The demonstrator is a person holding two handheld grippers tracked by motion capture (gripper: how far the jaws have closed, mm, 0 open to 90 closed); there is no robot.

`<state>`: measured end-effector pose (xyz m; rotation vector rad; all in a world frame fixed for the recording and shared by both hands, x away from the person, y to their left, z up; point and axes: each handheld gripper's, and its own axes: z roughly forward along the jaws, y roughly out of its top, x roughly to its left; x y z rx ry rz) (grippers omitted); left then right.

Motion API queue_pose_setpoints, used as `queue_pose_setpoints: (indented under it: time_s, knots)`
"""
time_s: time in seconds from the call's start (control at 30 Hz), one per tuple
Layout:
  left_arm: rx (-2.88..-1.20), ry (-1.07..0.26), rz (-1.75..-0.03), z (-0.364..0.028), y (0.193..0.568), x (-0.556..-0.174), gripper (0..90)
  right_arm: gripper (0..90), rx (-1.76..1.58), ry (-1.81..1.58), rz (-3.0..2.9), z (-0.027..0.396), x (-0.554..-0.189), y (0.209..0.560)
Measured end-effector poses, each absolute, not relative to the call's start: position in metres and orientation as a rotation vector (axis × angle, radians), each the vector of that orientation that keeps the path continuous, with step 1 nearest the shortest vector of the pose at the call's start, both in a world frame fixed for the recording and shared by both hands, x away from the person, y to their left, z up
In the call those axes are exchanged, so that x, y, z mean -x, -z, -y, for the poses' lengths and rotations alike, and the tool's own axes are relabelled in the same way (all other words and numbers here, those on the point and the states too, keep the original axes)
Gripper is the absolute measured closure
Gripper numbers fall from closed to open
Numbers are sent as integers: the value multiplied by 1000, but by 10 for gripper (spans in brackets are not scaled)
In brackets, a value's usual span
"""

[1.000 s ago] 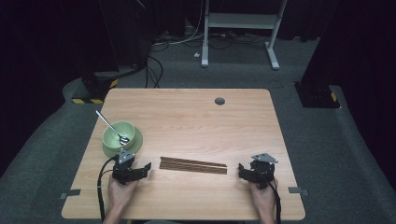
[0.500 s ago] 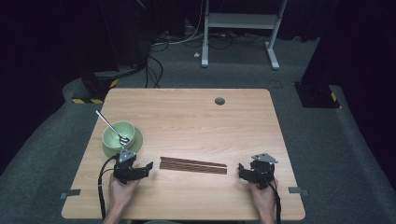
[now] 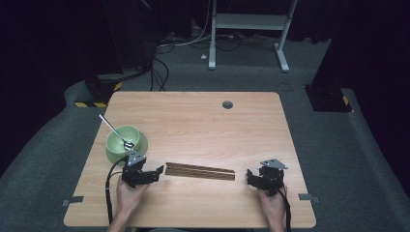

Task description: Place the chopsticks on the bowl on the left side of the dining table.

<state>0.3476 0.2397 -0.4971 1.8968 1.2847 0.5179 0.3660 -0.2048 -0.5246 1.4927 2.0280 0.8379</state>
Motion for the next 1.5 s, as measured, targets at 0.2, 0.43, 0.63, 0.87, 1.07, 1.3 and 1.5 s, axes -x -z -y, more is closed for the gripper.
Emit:
queue_pose_setpoints:
  time_s: [0.2, 0.43, 0.63, 0.87, 1.07, 1.3, 1.5]
  knots:
    - [-1903, -510, -1265, -236, 495, -348, 191, 186, -1493, -838, -2028, 205, -366, 525]
    - [-1942, -488, -1224, -229, 491, -348, 215, 186, -1497, -838, -2026, 205, -366, 525]
    - [-1954, -460, -1194, -226, 489, -350, 222, 186, -1493, -838, -2028, 205, -366, 525]
    - [-1972, -442, -1177, -219, 488, -353, 226, 188, -1498, -839, -2026, 204, -366, 525]
    - [-1985, -441, -1167, -215, 487, -355, 225, 188, -1496, -839, -2027, 204, -366, 525]
    - [-2012, -429, -1152, -209, 486, -359, 226, 188, -1495, -839, -2027, 204, -365, 525]
    - [-2022, -422, -1139, -203, 485, -361, 227, 188, -1495, -839, -2028, 204, -365, 525]
